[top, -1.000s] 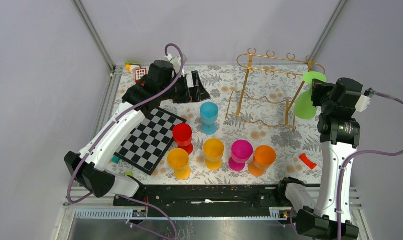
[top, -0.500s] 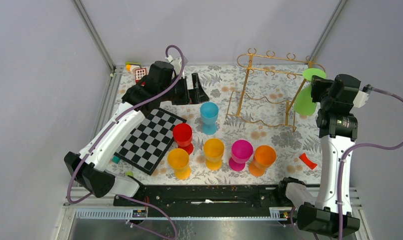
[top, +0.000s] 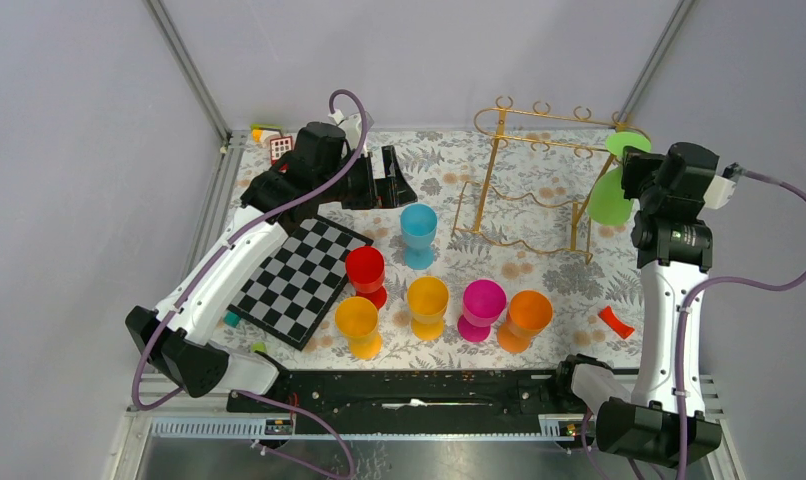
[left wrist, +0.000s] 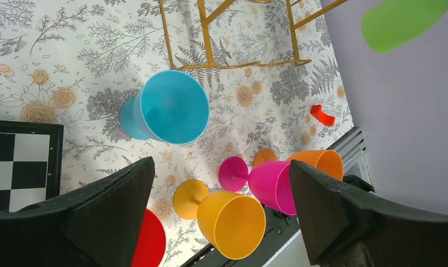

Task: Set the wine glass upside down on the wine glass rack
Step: Turn the wine glass upside down at the wine rack.

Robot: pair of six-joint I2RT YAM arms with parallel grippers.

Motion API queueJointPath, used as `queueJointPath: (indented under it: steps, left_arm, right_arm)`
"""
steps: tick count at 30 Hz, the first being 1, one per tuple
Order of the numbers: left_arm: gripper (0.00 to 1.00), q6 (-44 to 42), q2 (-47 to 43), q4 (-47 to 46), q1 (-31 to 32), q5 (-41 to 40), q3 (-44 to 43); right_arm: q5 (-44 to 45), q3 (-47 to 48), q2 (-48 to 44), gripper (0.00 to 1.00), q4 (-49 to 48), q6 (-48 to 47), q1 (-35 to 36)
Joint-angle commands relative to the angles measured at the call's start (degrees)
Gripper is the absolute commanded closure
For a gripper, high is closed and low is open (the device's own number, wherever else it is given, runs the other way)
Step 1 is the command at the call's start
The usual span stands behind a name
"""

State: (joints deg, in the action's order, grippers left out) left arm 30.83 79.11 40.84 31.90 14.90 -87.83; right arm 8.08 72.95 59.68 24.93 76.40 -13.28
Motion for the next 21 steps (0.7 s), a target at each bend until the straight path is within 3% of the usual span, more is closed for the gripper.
queueJointPath:
  steps: [1,13,21]
  left_arm:
    - [0.01,-1.2,-2.0,-1.5,-0.4,-1.0,-2.5]
    - [0.01,-1.3,-2.0,-1.5,-0.4,-1.2,-2.2]
    - [0.01,-1.3,-1.9,-1.5,-0.4,-1.0,-2.2]
  right_arm:
    - [1.3,-0.2,0.4,1.0,-4.1,0.7,-0.3]
    - [0.8,-1.8,0.1,1.0,-4.2,0.5,-0.3]
    - [0.6,-3.8,-1.6,0.8,-4.2,0.5,-0.3]
